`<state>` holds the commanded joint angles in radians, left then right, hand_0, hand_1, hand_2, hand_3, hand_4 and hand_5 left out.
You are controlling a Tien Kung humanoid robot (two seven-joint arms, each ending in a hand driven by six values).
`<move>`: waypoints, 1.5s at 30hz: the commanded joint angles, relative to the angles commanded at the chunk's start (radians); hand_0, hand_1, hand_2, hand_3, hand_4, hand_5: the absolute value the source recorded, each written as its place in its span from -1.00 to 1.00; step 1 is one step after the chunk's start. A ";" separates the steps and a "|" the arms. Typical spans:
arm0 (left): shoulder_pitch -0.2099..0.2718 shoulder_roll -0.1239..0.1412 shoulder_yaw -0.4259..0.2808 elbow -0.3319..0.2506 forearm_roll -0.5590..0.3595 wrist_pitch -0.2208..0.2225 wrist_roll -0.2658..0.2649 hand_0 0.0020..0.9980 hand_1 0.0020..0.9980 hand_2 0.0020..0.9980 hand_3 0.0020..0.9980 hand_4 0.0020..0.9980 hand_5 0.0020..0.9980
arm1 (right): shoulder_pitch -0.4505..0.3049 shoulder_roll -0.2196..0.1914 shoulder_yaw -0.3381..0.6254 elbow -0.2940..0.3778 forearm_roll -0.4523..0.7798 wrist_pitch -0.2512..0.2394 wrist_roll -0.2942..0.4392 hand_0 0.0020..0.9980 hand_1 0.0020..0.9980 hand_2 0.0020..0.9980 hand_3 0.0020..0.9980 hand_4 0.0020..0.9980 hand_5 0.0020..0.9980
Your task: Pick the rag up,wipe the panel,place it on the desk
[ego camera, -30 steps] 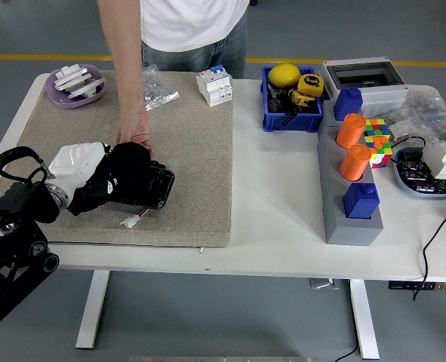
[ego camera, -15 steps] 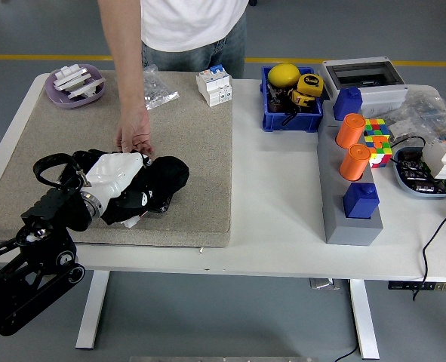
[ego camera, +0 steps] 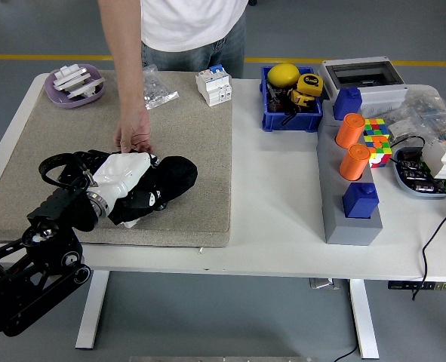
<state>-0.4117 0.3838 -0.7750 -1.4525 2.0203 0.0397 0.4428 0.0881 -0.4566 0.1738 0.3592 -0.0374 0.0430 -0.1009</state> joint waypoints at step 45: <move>0.038 0.094 -0.309 0.268 0.049 -0.033 0.011 -0.50 -0.56 0.07 -0.03 -0.35 -1.00 | -0.002 -0.003 -0.004 0.000 -0.022 0.003 -0.004 0.48 0.38 0.39 0.36 1.00 0.08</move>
<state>-0.3739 0.4773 -1.0838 -1.1845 2.0688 0.0070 0.4541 0.0864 -0.4593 0.1702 0.3594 -0.0592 0.0462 -0.1046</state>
